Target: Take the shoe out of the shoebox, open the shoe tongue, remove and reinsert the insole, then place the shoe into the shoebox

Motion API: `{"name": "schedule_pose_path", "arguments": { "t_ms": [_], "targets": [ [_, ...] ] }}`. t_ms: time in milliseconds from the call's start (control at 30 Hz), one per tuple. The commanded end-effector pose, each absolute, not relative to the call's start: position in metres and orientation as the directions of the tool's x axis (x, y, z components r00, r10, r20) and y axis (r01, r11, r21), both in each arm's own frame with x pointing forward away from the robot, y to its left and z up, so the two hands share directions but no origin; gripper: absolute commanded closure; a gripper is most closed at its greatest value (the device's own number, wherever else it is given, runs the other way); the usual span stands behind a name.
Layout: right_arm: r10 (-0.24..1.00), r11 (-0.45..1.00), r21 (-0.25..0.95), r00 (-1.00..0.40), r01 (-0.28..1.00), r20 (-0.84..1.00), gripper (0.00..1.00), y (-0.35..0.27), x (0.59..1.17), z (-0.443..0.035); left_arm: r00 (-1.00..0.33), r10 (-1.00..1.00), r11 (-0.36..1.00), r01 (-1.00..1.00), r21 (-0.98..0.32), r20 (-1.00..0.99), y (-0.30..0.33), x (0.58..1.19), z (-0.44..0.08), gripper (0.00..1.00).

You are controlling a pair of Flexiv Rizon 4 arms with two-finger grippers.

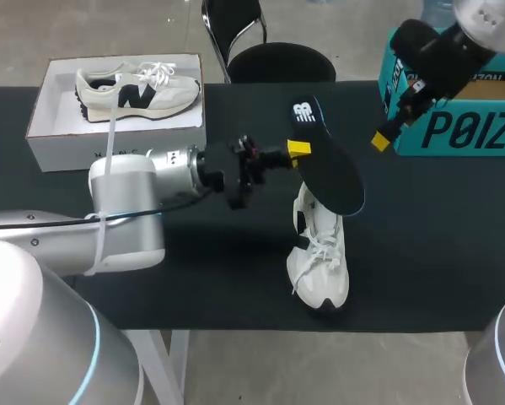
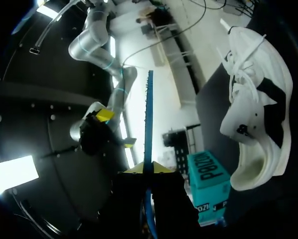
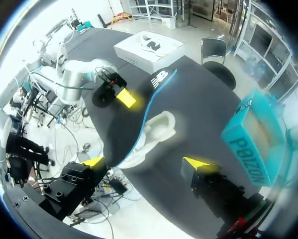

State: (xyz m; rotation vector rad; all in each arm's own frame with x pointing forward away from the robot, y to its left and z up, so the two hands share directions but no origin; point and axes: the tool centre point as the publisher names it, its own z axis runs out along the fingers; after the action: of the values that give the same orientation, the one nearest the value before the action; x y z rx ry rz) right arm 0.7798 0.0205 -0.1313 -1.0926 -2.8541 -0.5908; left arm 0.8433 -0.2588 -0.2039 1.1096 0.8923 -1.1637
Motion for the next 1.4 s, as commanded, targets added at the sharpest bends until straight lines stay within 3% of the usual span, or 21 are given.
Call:
{"name": "schedule_pose_path", "arguments": {
  "t_ms": [33, 600, 900, 1000, 1167, 1300, 1400],
  "targets": [
    [0.662, 0.592, 0.517, -0.739, 0.619, 0.127, 0.00, 0.002, 0.756, -0.122, 0.204, -0.223, 0.008, 0.978, 0.208, -0.953, -0.251, 0.842, -0.201, 1.00],
    [0.636, 0.596, 0.516, -0.754, 0.615, 0.163, 0.00, -0.016, 0.731, -0.118, 0.249, -0.189, -0.096, 0.958, 0.271, -0.950, -0.243, 0.833, -0.211, 1.00],
    [0.636, 0.596, 0.516, -0.754, 0.615, 0.163, 0.00, -0.016, 0.731, -0.118, 0.206, -0.153, -0.107, 0.969, 0.223, -0.967, -0.243, 0.834, -0.212, 1.00],
    [0.636, 0.596, 0.516, -0.754, 0.615, 0.163, 0.00, -0.016, 0.731, -0.118, 0.089, -0.108, -0.133, 0.986, 0.103, -0.990, -0.244, 0.833, -0.212, 1.00],
    [0.636, 0.596, 0.516, -0.754, 0.615, 0.163, 0.00, -0.016, 0.731, -0.118, -0.354, -0.044, -0.138, 0.928, -0.345, -0.934, -0.245, 0.833, -0.197, 1.00],
    [0.636, 0.596, 0.516, -0.754, 0.615, 0.163, 0.00, -0.016, 0.731, -0.118, -0.672, -0.024, -0.141, 0.735, -0.663, -0.740, -0.241, 0.839, -0.178, 1.00],
    [0.636, 0.596, 0.516, -0.754, 0.615, 0.163, 0.00, -0.016, 0.731, -0.118, -0.787, 0.016, -0.160, 0.607, -0.778, -0.617, -0.239, 0.841, -0.173, 1.00]
  ]
}}
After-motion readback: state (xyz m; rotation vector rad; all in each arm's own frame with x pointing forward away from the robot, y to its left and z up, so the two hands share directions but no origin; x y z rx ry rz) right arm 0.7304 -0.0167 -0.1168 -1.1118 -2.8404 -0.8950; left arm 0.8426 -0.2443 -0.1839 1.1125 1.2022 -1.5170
